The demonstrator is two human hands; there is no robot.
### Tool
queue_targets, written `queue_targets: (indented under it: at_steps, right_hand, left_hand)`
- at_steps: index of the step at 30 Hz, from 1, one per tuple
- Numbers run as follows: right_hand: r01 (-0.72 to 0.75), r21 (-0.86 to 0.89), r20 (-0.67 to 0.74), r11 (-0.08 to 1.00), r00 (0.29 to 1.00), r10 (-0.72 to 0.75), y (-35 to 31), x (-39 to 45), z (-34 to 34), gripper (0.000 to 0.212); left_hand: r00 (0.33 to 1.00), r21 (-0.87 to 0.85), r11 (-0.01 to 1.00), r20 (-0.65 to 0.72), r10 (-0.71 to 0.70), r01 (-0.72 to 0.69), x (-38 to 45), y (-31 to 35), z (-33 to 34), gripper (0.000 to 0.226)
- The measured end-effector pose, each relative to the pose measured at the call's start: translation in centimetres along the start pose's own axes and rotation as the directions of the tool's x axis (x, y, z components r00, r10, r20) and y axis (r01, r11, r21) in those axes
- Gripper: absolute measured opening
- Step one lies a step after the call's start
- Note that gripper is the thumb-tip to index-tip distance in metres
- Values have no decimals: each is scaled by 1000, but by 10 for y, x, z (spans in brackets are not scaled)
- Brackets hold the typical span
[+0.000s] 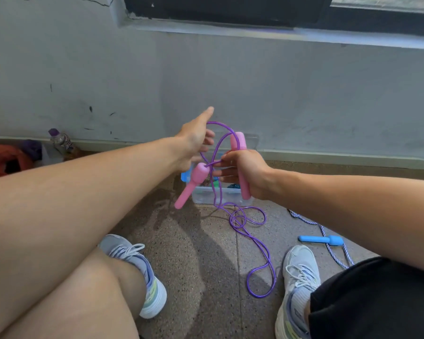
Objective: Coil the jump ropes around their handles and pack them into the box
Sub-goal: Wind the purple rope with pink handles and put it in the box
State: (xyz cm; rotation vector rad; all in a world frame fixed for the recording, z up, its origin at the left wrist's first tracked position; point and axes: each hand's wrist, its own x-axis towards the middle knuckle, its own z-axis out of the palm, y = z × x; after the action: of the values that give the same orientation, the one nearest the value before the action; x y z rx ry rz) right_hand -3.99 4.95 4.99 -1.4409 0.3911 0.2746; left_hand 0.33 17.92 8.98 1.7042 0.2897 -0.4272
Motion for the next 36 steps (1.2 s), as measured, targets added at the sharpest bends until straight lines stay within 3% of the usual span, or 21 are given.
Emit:
queue_targets:
  at_steps: [3,5,7,9,12,16,19,21,24,28,32,36]
  right_hand:
    - [-13,49,-29,999,999,15,-11,3,-9,10]
    - [-18,55,-54,998,998,21,-14,5,-16,8]
    - [-21,14,-77,1000,997,22,-14,9,-24,2]
    - [-54,-73,-105,996,993,46,-13,10,-31,12]
    - [-171,-163,-136,972,979,149,-10,8,-35,33]
    - [-260,-190,-63,947,966,252,-7,2,-23,35]
    - [-213,-226,-1,950,976,219,-4,-1,-10,24]
    - [-161,-341,-1,926,985,171,-1,1,-9,19]
    - [-80,-458,-36,885,997,71,1,6,-16,34]
    - [19,-394,-82,919,995,-56,-1,11,-26,47]
    - [26,-363,-56,931,997,-50,1,14,-35,49]
    - [20,-362,-36,932,999,-36,2,15,-37,52]
  left_hand:
    - [938,290,956,343,-58,-47,1,-25,-16,80]
    - [875,430,898,465,-135,-90,2,-41,-22,58]
    - [877,463,884,447,-176,-58,2,-48,-22,32]
    - [891,368,929,410,-195,35,-2,-47,-16,20]
    - [916,170,977,358,-184,130,-8,-37,-6,21]
    - [929,45,977,303,-210,206,-12,-32,5,27]
    - [920,71,975,324,-220,208,-12,-33,8,32]
    - [926,21,978,317,-203,207,-10,-33,9,33]
    - [943,-24,985,294,-156,171,-8,-32,7,35]
    - [894,-3,981,411,-175,193,-10,-30,3,41]
    - [799,0,972,569,-193,235,-17,-25,-1,35]
    - [804,58,985,572,-164,160,-20,-21,2,16]
